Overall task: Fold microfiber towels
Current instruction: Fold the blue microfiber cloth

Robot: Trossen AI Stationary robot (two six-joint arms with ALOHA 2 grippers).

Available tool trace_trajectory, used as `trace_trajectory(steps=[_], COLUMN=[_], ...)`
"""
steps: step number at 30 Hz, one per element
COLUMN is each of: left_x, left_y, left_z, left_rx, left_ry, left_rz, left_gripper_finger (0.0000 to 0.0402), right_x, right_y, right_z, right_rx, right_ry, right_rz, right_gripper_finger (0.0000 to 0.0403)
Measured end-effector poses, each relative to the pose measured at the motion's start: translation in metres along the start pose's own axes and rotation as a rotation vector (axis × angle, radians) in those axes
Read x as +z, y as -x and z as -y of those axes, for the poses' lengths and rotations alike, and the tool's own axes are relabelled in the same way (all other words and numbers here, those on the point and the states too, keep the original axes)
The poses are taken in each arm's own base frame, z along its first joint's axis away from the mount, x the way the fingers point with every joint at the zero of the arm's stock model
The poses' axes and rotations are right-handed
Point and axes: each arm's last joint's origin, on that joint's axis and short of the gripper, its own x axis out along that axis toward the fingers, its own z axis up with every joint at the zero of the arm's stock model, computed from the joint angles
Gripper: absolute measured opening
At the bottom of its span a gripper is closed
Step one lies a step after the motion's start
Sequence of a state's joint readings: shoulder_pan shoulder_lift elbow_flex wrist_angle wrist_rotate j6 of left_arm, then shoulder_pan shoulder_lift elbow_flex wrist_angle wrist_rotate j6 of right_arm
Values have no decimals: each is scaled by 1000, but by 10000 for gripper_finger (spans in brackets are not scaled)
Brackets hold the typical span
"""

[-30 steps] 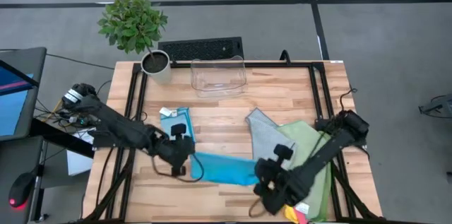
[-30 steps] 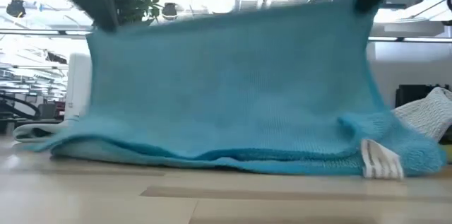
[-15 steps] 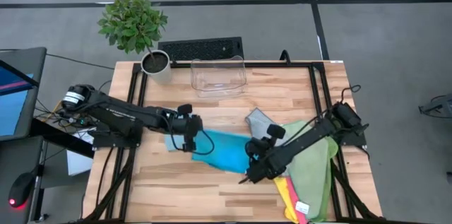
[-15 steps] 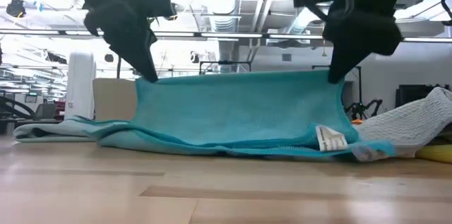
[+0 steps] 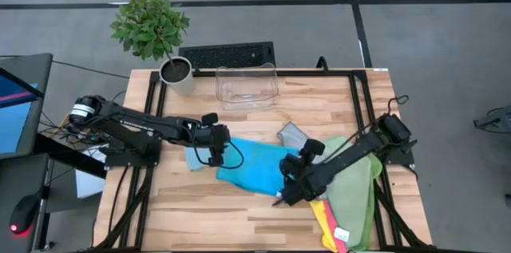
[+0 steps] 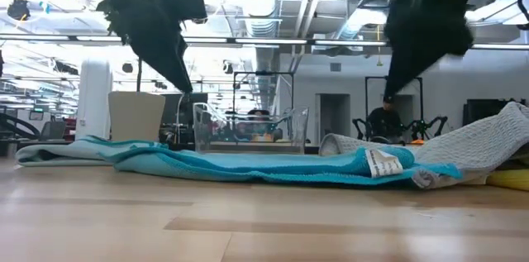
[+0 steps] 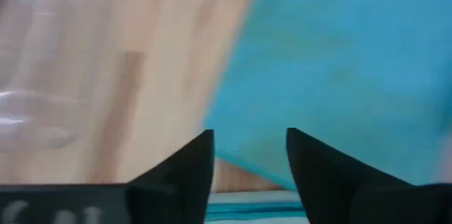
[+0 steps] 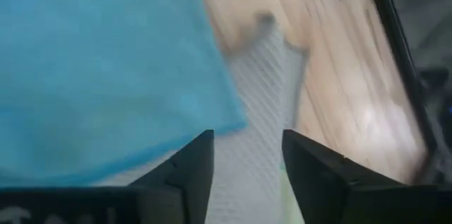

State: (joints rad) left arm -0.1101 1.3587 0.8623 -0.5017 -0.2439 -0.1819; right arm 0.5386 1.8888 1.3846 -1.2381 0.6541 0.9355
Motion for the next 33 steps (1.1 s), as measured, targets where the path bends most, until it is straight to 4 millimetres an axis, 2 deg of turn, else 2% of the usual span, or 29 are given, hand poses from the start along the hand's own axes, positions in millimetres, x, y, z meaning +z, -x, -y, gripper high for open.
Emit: trace_trajectory(steps=[4,6,9,12,15,22,28,33], left_x=[2,-4,-19,-35,-52,-66,-72,-74], left_y=[12,11,-5,-20,-34,-41,-43,-44], left_z=[14,17,10,4,-1,-6,-6,-6], left_rx=[-321,-372,-379,-442,-427,-396,-393,-389], left_ry=[-35,-70,-79,-69,-52,-54,-70,-81], left_rz=[94,166,214,234,174,170,156,152], left_gripper_finger=[189,187,173,152,125,75,51,39], right_x=[-2,4,24,42,57,97,106,116], right_y=[31,40,38,27,15,-28,-73,-88], right_z=[-14,-21,-34,-52,-65,-76,-92,-105], right_rx=[162,244,340,405,454,543,600,560], right_ry=[18,-11,-58,37,128,205,249,308], right_rz=[196,280,387,487,575,752,723,742], right_gripper_finger=[207,207,200,187,172,163,164,165])
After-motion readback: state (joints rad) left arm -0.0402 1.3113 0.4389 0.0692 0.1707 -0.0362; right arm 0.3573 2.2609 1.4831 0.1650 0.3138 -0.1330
